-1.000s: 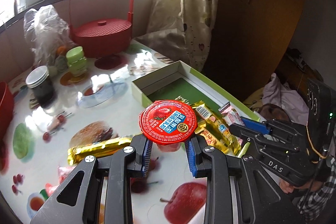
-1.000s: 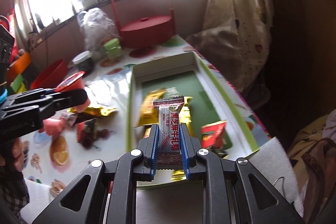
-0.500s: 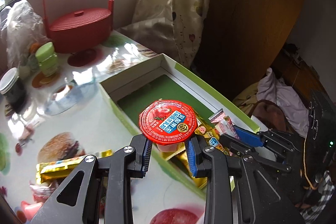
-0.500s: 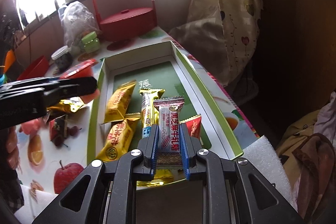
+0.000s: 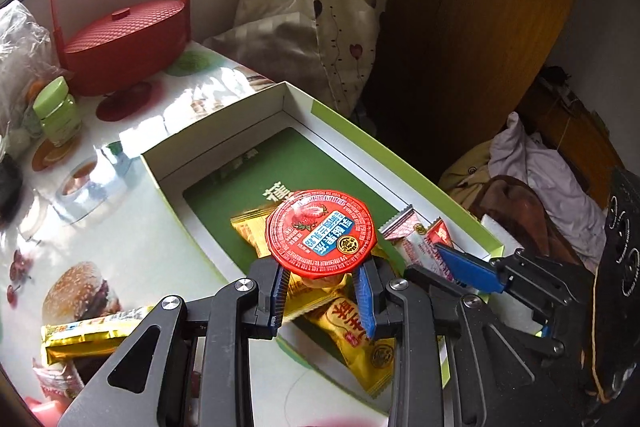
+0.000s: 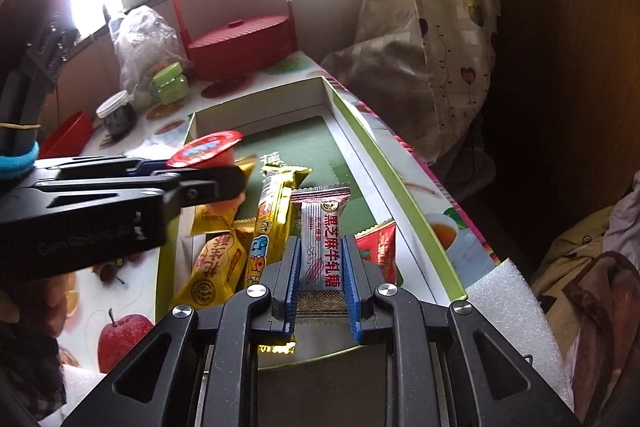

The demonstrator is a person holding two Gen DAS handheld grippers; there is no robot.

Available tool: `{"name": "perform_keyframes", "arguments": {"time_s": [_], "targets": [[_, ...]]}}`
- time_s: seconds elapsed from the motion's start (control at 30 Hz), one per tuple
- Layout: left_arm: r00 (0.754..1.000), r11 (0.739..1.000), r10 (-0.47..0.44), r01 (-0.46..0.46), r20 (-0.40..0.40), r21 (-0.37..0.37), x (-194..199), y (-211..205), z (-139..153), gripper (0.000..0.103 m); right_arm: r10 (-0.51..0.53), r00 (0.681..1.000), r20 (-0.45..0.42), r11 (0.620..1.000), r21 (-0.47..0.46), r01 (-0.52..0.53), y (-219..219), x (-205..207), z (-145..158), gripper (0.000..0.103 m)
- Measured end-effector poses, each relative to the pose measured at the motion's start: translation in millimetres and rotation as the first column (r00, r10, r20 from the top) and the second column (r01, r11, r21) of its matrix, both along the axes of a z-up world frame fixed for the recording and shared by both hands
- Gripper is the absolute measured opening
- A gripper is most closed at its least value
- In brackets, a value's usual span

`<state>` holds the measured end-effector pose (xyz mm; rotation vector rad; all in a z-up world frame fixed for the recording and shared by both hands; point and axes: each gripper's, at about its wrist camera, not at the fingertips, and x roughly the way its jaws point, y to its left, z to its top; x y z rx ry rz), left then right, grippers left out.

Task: Organize snacks
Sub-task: 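Release the milk candy with the right gripper while the left gripper sets the jelly cup in the box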

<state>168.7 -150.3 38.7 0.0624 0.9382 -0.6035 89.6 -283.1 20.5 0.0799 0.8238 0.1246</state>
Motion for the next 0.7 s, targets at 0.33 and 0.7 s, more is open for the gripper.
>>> {"name": "perform_keyframes", "arguments": {"time_s": [0.33, 0.7], "targets": [[1.0, 1.0, -0.009, 0.009, -0.024, 0.004, 2.2, -6.1, -5.4, 0.032, 0.007, 1.0, 0.0, 1.0, 0.016, -0.007, 0.8, -1.4, 0.5, 0.019], [0.999, 1.0, -0.005, 0.005, -0.036, 0.002, -0.9, -3.3, -6.1, 0.036, 0.006, 1.0, 0.002, 1.0, 0.017, -0.006, 2.2, -3.1, 1.8, 0.024]]}}
